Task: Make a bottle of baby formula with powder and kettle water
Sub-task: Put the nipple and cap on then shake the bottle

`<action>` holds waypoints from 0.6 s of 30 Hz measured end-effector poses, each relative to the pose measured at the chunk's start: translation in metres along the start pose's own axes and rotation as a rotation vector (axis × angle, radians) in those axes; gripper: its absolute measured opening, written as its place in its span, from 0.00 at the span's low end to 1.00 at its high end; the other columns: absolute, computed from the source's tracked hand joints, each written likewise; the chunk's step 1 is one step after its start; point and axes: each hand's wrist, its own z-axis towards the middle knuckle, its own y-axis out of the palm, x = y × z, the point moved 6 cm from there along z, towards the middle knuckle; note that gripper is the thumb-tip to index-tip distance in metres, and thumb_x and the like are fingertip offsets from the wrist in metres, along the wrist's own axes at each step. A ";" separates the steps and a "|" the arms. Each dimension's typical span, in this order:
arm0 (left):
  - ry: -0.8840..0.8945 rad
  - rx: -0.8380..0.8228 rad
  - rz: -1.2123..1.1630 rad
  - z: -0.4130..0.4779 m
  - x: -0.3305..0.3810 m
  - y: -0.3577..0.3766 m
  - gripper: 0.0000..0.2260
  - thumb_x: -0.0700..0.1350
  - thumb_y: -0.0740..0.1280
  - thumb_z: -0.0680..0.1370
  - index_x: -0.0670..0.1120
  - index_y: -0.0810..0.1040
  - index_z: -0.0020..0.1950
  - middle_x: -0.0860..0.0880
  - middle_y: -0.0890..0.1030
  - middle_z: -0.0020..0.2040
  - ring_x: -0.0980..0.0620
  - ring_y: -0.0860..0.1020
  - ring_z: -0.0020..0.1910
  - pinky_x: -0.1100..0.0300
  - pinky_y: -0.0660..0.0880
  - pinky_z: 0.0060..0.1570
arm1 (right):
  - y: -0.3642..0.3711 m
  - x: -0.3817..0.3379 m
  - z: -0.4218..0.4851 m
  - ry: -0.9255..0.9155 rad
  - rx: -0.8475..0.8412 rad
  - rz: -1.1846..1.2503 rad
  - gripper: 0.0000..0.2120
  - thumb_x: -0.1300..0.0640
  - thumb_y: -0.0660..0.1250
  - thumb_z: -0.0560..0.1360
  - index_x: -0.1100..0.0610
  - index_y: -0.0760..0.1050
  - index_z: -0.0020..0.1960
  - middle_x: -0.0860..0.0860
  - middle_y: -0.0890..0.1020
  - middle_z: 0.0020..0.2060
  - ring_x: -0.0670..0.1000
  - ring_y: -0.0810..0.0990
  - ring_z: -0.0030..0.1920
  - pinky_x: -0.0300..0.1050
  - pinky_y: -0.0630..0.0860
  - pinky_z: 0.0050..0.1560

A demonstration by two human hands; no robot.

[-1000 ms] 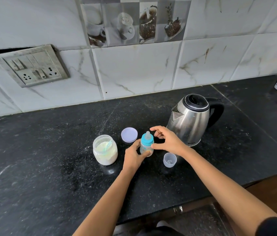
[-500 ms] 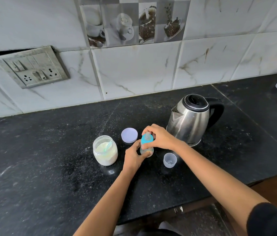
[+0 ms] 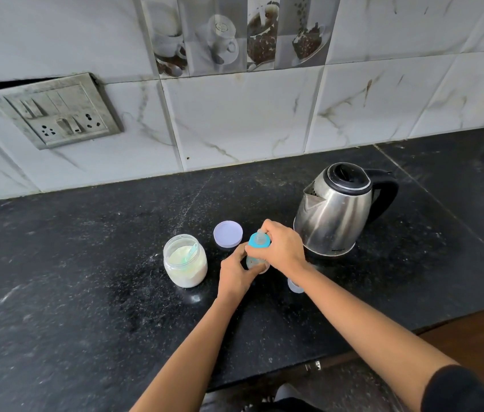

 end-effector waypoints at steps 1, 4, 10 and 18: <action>-0.002 0.008 -0.007 -0.001 0.000 0.000 0.20 0.43 0.75 0.70 0.52 0.75 0.60 0.60 0.79 0.48 0.72 0.76 0.43 0.77 0.70 0.36 | 0.001 -0.001 -0.002 0.043 0.032 -0.028 0.19 0.41 0.71 0.63 0.53 0.67 0.39 0.46 0.76 0.35 0.49 0.76 0.36 0.46 0.72 0.35; -0.008 0.030 -0.015 -0.001 0.000 0.000 0.19 0.45 0.76 0.69 0.52 0.77 0.58 0.61 0.80 0.47 0.71 0.76 0.44 0.76 0.70 0.39 | 0.004 -0.001 -0.004 0.135 0.058 -0.102 0.20 0.39 0.69 0.64 0.53 0.67 0.40 0.47 0.76 0.36 0.51 0.77 0.37 0.48 0.73 0.36; -0.017 -0.061 0.006 0.003 0.002 -0.002 0.21 0.40 0.75 0.69 0.58 0.74 0.55 0.66 0.77 0.48 0.74 0.74 0.47 0.80 0.67 0.45 | -0.004 0.001 0.010 -0.247 -0.275 -0.026 0.19 0.39 0.71 0.67 0.49 0.72 0.49 0.43 0.79 0.40 0.45 0.76 0.39 0.39 0.70 0.39; -0.026 -0.052 0.038 0.004 -0.002 -0.003 0.21 0.40 0.75 0.70 0.57 0.73 0.57 0.69 0.75 0.46 0.74 0.73 0.47 0.77 0.68 0.45 | 0.003 -0.008 0.022 -0.467 -0.312 -0.305 0.23 0.32 0.55 0.68 0.51 0.66 0.47 0.45 0.75 0.36 0.48 0.75 0.35 0.40 0.66 0.34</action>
